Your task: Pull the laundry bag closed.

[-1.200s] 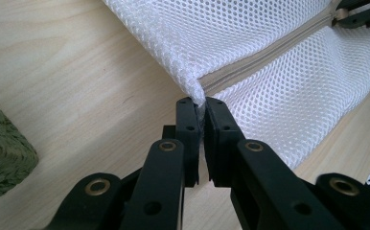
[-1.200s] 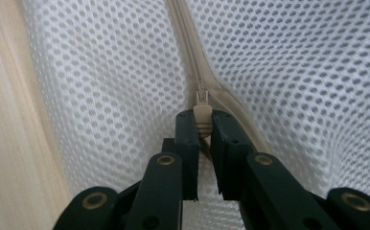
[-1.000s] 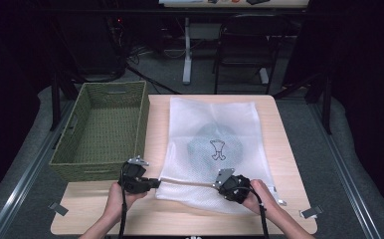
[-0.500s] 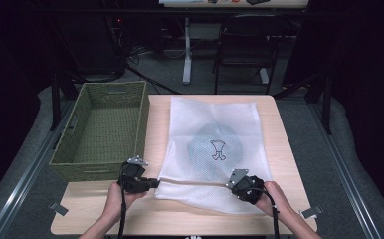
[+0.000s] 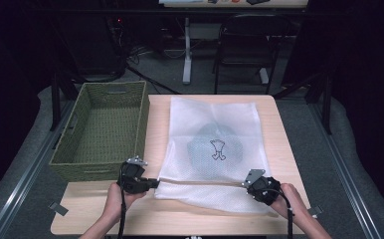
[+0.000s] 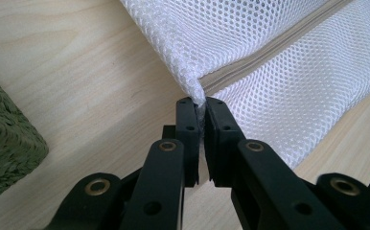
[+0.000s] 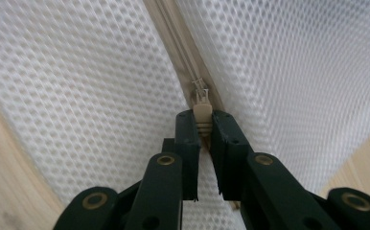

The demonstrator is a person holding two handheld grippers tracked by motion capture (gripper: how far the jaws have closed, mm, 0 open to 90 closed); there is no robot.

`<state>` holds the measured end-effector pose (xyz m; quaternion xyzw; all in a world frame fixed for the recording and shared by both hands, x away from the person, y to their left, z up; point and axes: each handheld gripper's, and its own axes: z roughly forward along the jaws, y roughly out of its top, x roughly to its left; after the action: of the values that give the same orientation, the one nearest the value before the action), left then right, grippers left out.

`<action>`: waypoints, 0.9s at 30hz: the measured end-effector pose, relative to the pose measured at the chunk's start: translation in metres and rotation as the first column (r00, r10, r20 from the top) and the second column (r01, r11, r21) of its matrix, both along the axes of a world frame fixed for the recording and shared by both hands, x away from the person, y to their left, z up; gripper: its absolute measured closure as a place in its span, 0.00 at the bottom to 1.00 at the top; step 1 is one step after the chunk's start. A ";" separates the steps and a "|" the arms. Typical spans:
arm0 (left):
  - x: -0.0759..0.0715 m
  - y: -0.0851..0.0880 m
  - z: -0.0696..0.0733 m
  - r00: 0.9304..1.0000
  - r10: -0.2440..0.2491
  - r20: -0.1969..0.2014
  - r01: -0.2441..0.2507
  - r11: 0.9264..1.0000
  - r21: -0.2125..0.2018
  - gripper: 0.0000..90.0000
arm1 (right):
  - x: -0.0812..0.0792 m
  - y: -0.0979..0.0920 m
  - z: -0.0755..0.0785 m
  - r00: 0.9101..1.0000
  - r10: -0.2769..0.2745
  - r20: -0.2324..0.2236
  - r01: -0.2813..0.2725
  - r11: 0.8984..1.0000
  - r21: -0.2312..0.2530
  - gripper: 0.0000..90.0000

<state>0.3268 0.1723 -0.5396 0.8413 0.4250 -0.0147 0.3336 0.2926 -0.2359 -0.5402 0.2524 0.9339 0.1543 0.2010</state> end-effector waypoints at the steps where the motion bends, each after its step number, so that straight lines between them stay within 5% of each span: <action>1: 0.000 0.000 0.000 1.000 -0.001 0.000 0.001 1.000 0.001 0.95 | -0.001 -0.003 -0.001 1.000 -0.012 -0.001 0.012 1.000 -0.001 0.91; 27: -0.001 -0.002 -0.001 1.000 -0.012 0.002 0.012 1.000 0.012 0.95 | -0.011 -0.061 -0.006 0.989 -0.149 0.008 0.149 0.989 -0.015 0.91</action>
<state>0.3260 0.1705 -0.5408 0.8460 0.4195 -0.0130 0.3288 0.2813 -0.2966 -0.5466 0.3192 0.9130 0.1325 0.2169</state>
